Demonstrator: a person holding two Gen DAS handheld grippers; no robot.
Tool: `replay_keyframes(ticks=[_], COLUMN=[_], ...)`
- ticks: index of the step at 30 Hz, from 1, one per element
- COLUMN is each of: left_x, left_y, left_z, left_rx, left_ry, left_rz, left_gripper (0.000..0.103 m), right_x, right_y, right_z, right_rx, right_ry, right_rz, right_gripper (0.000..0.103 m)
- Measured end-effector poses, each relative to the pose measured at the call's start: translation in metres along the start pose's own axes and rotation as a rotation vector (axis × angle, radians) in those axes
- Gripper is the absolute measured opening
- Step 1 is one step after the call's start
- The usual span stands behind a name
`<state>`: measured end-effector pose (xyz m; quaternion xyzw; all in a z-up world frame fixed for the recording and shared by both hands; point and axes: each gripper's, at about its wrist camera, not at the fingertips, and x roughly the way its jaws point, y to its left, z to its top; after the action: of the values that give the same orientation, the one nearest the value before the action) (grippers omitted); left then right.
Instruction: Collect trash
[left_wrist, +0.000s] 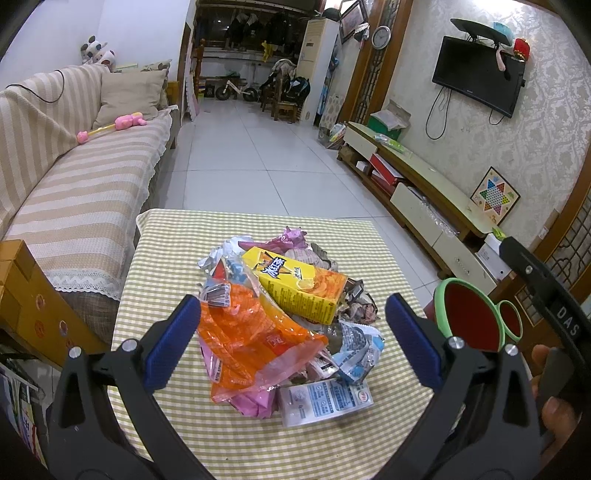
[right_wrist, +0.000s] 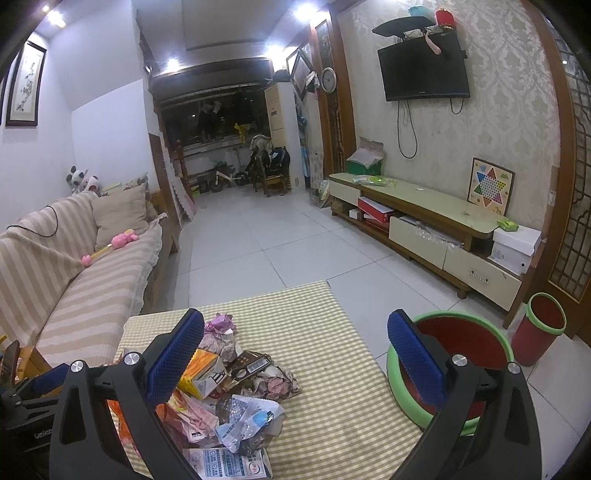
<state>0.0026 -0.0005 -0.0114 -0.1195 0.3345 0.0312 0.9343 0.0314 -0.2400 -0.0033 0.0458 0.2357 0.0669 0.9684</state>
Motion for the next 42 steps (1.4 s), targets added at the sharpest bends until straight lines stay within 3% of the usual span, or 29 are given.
replay_keyframes(ticks=[29,32,35,39,42], left_x=[0.003,0.003,0.002,0.003,0.005], left_y=[0.001,0.015,0.036,0.061,0.072], left_z=[-0.005,-0.003,-0.010,-0.029,-0.040], left_rx=[-0.013,-0.040,-0.057,-0.064,-0.085], left_ry=[0.008,0.012,0.014,0.043,0.085], left_rz=[0.018,0.069,0.102,0.197,0.172], left_gripper=[0.098,0.098,0.098,0.098,0.098], right_x=[0.004,0.013,0.029,0.054,0.090], right_y=[0.005,0.013,0.023,0.042,0.067], right_z=[-0.007,-0.009,-0.018,-0.026,-0.025], right_rx=[-0.025,-0.093,-0.159,-0.187,-0.261], right_ry=[0.017,0.075,0.184,0.246,0.337], right_rz=[0.006,0.047,0.129,0.241,0.316], right_gripper=[0.096,0.096,0.096,0.096,0.096])
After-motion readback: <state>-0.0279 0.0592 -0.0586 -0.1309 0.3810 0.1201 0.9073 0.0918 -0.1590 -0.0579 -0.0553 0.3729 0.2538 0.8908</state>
